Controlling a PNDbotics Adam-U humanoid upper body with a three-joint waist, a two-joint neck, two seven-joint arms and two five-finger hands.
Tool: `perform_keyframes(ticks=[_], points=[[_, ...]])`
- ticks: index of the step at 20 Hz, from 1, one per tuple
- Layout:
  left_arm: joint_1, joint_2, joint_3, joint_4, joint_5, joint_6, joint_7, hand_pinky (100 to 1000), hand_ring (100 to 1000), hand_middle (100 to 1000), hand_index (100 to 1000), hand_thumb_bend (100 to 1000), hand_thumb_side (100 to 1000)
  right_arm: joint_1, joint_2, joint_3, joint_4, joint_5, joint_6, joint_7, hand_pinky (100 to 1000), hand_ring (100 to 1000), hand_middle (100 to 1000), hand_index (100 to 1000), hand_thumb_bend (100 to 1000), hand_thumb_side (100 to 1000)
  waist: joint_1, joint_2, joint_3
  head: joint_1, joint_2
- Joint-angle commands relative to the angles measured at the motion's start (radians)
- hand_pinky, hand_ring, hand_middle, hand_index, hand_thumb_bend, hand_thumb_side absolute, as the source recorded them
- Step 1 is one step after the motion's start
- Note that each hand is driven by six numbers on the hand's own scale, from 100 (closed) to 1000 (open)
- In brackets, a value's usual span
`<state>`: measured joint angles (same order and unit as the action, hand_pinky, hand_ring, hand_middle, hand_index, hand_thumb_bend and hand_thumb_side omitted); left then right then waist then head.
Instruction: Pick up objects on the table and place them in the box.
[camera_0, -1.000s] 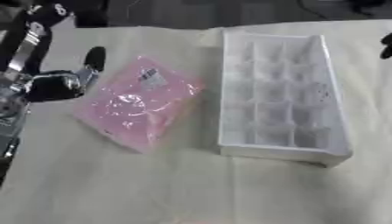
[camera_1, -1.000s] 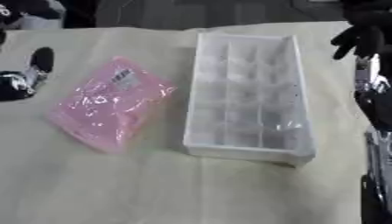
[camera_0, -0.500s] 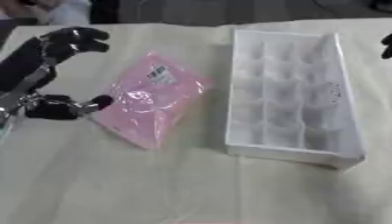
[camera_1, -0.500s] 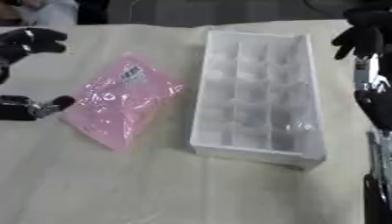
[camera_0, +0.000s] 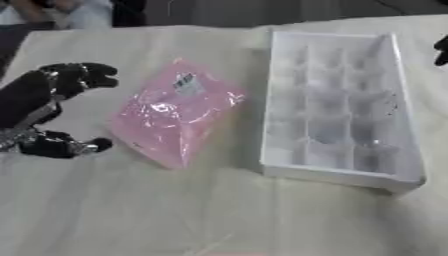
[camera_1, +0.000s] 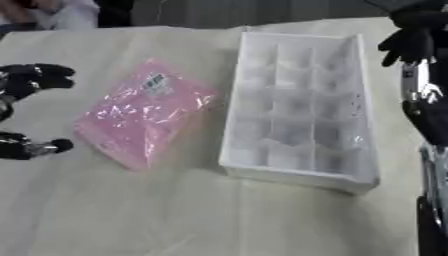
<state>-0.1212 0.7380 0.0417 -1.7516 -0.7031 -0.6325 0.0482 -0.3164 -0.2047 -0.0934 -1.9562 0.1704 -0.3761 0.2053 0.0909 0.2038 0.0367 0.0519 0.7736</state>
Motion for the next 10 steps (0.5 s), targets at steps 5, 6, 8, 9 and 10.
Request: perform_keyframes(ticks=[5, 6, 8, 9, 10], points=[[-0.008, -0.022, -0.017, 0.0, 0.054, -0.012, 0.015, 701, 738, 811, 826, 394, 100, -0.007, -0.01, -0.006, -0.031, 0.007, 0.005, -0.005, 360, 503, 657, 694, 100, 527, 0.0, -0.006, -0.009, -0.009, -0.004], [-0.01, -0.031, -0.02, -0.003, 0.066, -0.01, 0.016, 696, 735, 808, 820, 384, 100, -0.008, -0.009, -0.007, -0.032, 0.007, 0.006, -0.005, 360, 503, 656, 694, 100, 527, -0.001, -0.006, -0.012, -0.01, -0.004], [-0.015, -0.054, -0.025, -0.01, 0.091, -0.006, 0.019, 687, 728, 800, 805, 348, 100, -0.009, -0.006, -0.008, -0.033, 0.007, 0.006, -0.007, 360, 503, 656, 694, 100, 528, -0.005, -0.005, -0.019, -0.01, -0.004], [-0.018, -0.062, -0.029, -0.014, 0.101, -0.005, 0.016, 692, 732, 802, 803, 323, 100, -0.01, -0.005, -0.009, -0.033, 0.007, 0.006, -0.008, 360, 503, 656, 694, 100, 528, -0.007, -0.005, -0.021, -0.01, -0.004], [-0.021, -0.069, -0.033, -0.017, 0.108, -0.005, 0.007, 694, 733, 802, 802, 317, 100, -0.01, -0.003, -0.011, -0.034, 0.008, 0.006, -0.01, 360, 503, 656, 694, 100, 528, -0.008, -0.004, -0.023, -0.01, -0.004]])
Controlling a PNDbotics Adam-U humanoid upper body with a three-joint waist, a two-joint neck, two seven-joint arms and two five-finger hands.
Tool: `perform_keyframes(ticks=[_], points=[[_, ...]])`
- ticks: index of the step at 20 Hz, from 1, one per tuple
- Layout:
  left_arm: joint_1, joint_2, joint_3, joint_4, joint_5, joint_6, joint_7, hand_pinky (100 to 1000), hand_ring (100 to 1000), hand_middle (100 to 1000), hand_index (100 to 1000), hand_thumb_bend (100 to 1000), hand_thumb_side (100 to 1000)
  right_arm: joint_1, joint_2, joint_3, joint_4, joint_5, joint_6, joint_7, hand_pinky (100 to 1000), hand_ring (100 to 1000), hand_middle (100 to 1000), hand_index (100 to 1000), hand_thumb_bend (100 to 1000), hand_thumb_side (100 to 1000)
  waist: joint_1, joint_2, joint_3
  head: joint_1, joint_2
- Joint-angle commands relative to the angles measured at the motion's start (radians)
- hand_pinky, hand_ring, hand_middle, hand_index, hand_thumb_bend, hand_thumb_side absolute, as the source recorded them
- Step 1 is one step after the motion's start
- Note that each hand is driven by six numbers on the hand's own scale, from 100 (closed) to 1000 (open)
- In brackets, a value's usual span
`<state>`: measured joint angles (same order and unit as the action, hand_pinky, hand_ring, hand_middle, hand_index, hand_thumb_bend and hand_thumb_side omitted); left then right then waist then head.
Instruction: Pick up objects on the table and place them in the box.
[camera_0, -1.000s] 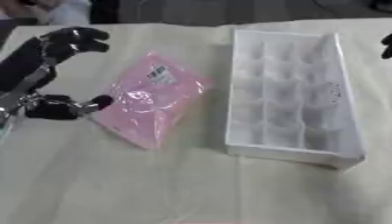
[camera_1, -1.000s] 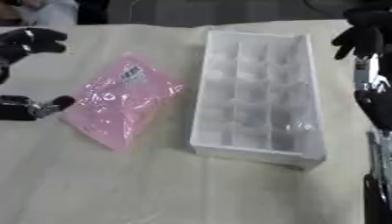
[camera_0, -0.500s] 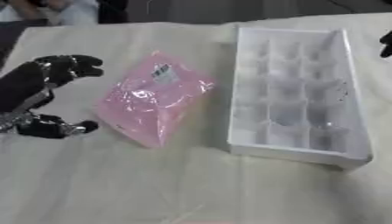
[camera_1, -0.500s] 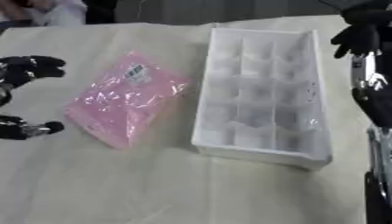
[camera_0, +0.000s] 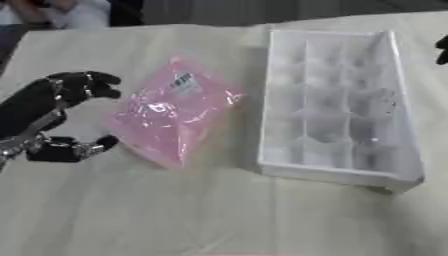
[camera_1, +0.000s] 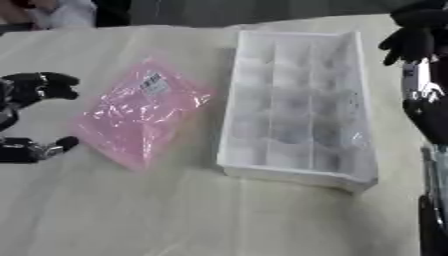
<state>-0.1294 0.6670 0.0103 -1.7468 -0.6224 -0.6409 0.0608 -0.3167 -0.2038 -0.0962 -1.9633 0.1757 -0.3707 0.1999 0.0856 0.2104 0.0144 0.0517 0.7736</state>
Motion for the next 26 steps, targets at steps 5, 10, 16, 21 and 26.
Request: perform_keyframes(ticks=[5, 10, 16, 21, 26], points=[[-0.024, -0.014, -0.014, -0.037, 0.057, 0.001, -0.055, 701, 735, 802, 800, 277, 100, -0.014, 0.003, -0.021, -0.033, 0.012, 0.005, -0.02, 362, 504, 655, 693, 100, 532, -0.009, -0.01, -0.006, -0.01, -0.004], [-0.019, -0.003, -0.006, -0.041, 0.065, 0.001, -0.078, 703, 738, 804, 804, 280, 100, -0.016, 0.004, -0.029, -0.037, 0.023, 0.007, -0.033, 362, 504, 655, 692, 100, 533, -0.013, -0.008, -0.006, -0.01, -0.004], [-0.011, 0.086, -0.013, -0.022, 0.004, -0.029, -0.107, 723, 784, 838, 865, 574, 100, -0.011, -0.006, -0.03, -0.037, 0.032, 0.008, -0.037, 361, 504, 655, 693, 100, 528, -0.003, -0.008, 0.012, -0.014, -0.004], [-0.013, 0.11, -0.01, -0.007, -0.067, -0.046, -0.079, 721, 794, 843, 878, 530, 100, -0.008, -0.012, -0.03, -0.037, 0.037, 0.009, -0.037, 361, 504, 656, 693, 100, 532, 0.003, -0.008, 0.024, -0.019, -0.004], [0.006, 0.09, -0.009, 0.004, -0.126, -0.047, -0.023, 715, 790, 836, 866, 517, 100, -0.011, -0.013, -0.032, -0.037, 0.041, 0.007, -0.04, 361, 504, 656, 693, 100, 533, 0.003, -0.005, 0.025, -0.028, -0.004]])
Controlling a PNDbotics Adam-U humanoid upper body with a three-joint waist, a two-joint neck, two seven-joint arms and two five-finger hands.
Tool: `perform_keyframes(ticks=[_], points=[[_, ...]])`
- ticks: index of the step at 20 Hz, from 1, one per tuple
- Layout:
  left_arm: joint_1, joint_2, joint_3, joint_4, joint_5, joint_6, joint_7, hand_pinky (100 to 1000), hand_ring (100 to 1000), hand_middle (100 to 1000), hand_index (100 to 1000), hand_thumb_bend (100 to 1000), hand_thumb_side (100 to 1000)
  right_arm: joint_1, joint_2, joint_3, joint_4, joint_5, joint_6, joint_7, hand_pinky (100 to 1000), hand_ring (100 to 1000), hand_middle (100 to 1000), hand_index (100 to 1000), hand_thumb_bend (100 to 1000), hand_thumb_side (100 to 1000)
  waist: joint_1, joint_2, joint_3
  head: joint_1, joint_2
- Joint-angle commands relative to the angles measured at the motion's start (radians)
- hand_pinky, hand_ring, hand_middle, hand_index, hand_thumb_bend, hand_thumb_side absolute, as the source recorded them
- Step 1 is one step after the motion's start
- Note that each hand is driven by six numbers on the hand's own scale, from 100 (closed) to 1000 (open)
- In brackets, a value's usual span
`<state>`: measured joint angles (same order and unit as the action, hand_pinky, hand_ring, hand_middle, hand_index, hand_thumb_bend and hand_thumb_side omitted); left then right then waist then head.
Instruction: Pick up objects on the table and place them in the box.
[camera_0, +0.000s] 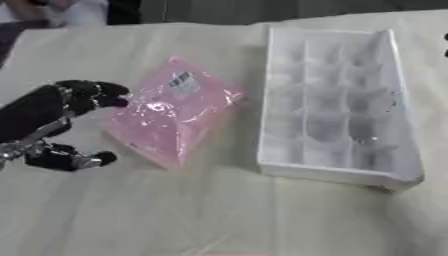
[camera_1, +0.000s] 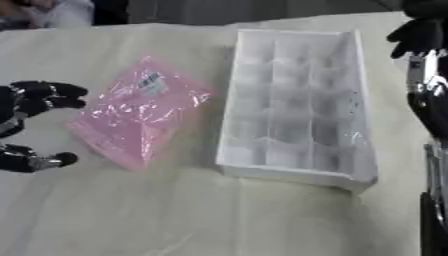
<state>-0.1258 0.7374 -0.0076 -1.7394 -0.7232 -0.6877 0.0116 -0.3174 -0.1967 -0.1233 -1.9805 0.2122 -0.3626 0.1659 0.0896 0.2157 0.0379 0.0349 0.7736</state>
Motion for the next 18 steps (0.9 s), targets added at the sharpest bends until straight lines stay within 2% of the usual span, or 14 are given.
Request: perform_keyframes(ticks=[1, 2, 3, 6, 9, 13, 18], points=[[0.005, 0.015, 0.01, -0.004, -0.037, 0.0, 0.035, 712, 788, 834, 865, 528, 100, -0.01, -0.02, -0.005, -0.019, 0.005, -0.001, -0.007, 361, 504, 656, 693, 100, 533, -0.001, -0.011, 0.001, -0.012, -0.004], [0.004, 0.01, 0.02, -0.013, -0.071, 0.0, 0.04, 697, 793, 827, 870, 734, 100, -0.01, -0.02, -0.006, -0.019, 0.005, -0.001, -0.008, 361, 504, 656, 693, 100, 534, -0.002, -0.011, 0.002, -0.014, -0.004], [0.004, 0.004, 0.032, -0.029, -0.127, 0.004, 0.047, 694, 798, 827, 874, 784, 100, -0.01, -0.019, -0.006, -0.019, 0.006, -0.001, -0.009, 361, 504, 656, 693, 100, 533, -0.002, -0.011, 0.003, -0.016, -0.004], [0.012, -0.013, 0.042, -0.075, -0.35, 0.019, 0.091, 693, 813, 835, 894, 784, 100, -0.011, -0.019, -0.007, -0.019, 0.007, -0.001, -0.01, 361, 504, 657, 693, 100, 533, -0.004, -0.009, 0.003, -0.024, -0.004], [0.017, -0.023, 0.023, -0.074, -0.509, 0.026, 0.157, 695, 818, 839, 901, 787, 100, -0.012, -0.018, -0.006, -0.019, 0.008, -0.001, -0.011, 361, 504, 657, 693, 100, 534, -0.005, -0.01, 0.002, -0.029, -0.004], [0.017, -0.023, 0.006, -0.054, -0.605, 0.029, 0.229, 697, 819, 840, 904, 794, 100, -0.012, -0.018, -0.006, -0.019, 0.009, -0.001, -0.011, 361, 504, 657, 693, 100, 533, -0.003, -0.011, 0.001, -0.033, -0.004], [0.021, -0.002, -0.01, -0.063, -0.632, 0.023, 0.261, 701, 820, 840, 903, 799, 100, -0.009, -0.024, -0.01, -0.019, 0.014, 0.0, -0.014, 361, 504, 658, 693, 100, 534, 0.001, -0.013, 0.013, -0.046, -0.004]])
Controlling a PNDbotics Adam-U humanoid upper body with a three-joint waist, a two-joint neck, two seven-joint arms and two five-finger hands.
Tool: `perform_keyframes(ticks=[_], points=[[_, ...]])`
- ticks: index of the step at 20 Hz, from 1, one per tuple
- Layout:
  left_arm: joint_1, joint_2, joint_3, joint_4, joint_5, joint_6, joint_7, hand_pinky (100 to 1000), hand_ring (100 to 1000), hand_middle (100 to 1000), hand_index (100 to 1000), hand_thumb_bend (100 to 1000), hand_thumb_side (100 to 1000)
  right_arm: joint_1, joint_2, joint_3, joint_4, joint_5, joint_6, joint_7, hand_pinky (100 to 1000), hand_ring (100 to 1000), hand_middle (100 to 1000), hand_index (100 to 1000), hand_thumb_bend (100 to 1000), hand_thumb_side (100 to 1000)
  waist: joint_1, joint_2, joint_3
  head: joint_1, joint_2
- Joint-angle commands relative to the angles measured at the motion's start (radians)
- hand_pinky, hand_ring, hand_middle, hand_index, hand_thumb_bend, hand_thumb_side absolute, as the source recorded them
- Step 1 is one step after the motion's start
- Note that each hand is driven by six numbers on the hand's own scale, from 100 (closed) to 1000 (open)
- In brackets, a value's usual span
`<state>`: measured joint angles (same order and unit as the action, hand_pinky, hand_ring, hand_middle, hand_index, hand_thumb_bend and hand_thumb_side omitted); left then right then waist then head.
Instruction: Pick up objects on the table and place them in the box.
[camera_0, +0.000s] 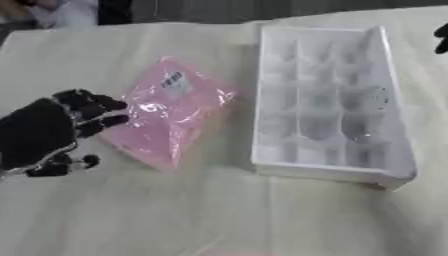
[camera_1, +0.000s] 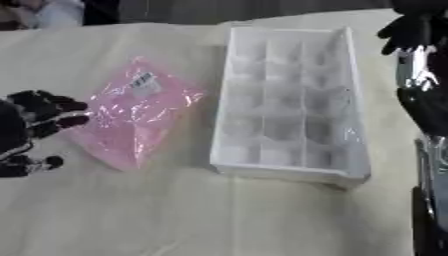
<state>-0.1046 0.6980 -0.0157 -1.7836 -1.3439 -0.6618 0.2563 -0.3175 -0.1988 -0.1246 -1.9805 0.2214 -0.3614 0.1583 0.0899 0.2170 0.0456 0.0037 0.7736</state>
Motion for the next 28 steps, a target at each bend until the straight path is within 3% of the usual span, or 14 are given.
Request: perform_keyframes(ticks=[1, 6, 7, 8, 11, 19, 23, 28], points=[[0.002, 0.04, -0.006, -0.026, -0.01, -0.005, 0.019, 702, 821, 840, 903, 798, 100, -0.008, -0.024, -0.01, -0.019, 0.006, 0.0, -0.008, 361, 504, 658, 693, 100, 534, 0.003, -0.014, 0.01, -0.018, -0.004], [0.029, 0.015, -0.041, -0.013, 0.049, -0.003, 0.019, 696, 801, 830, 882, 805, 100, -0.004, -0.022, -0.015, -0.019, 0.012, 0.003, -0.014, 360, 504, 659, 694, 100, 531, 0.002, -0.014, 0.028, -0.028, -0.004], [0.035, 0.005, -0.049, -0.002, 0.063, -0.001, 0.013, 696, 803, 831, 884, 363, 100, -0.003, -0.019, -0.016, -0.019, 0.013, 0.003, -0.014, 360, 504, 659, 694, 100, 554, 0.0, -0.014, 0.031, -0.032, -0.004], [0.04, -0.004, -0.055, 0.006, 0.072, 0.002, 0.009, 691, 795, 825, 876, 807, 100, -0.003, -0.017, -0.017, -0.019, 0.014, 0.004, -0.015, 361, 504, 659, 694, 100, 532, -0.001, -0.014, 0.032, -0.035, -0.004], [0.055, -0.021, -0.059, 0.018, 0.075, 0.044, 0.013, 669, 785, 817, 869, 805, 100, -0.002, -0.013, -0.019, -0.019, 0.016, 0.005, -0.018, 361, 504, 659, 694, 100, 531, -0.004, -0.017, 0.037, -0.038, -0.004], [0.078, -0.048, -0.054, 0.034, 0.028, 0.265, 0.154, 623, 761, 796, 842, 788, 100, 0.001, -0.003, -0.028, -0.019, 0.025, 0.007, -0.031, 361, 504, 659, 693, 100, 531, -0.009, -0.02, 0.053, -0.051, -0.004], [0.085, -0.075, -0.054, 0.048, 0.026, 0.302, 0.189, 610, 749, 787, 829, 781, 100, 0.0, 0.003, -0.03, -0.019, 0.028, 0.008, -0.038, 362, 504, 659, 693, 100, 531, -0.013, -0.023, 0.056, -0.058, -0.004], [0.087, -0.118, -0.053, 0.073, 0.032, 0.309, 0.221, 595, 732, 774, 810, 772, 100, -0.003, 0.015, -0.034, -0.019, 0.03, 0.008, -0.046, 362, 504, 658, 692, 100, 531, -0.021, -0.024, 0.054, -0.062, -0.004]])
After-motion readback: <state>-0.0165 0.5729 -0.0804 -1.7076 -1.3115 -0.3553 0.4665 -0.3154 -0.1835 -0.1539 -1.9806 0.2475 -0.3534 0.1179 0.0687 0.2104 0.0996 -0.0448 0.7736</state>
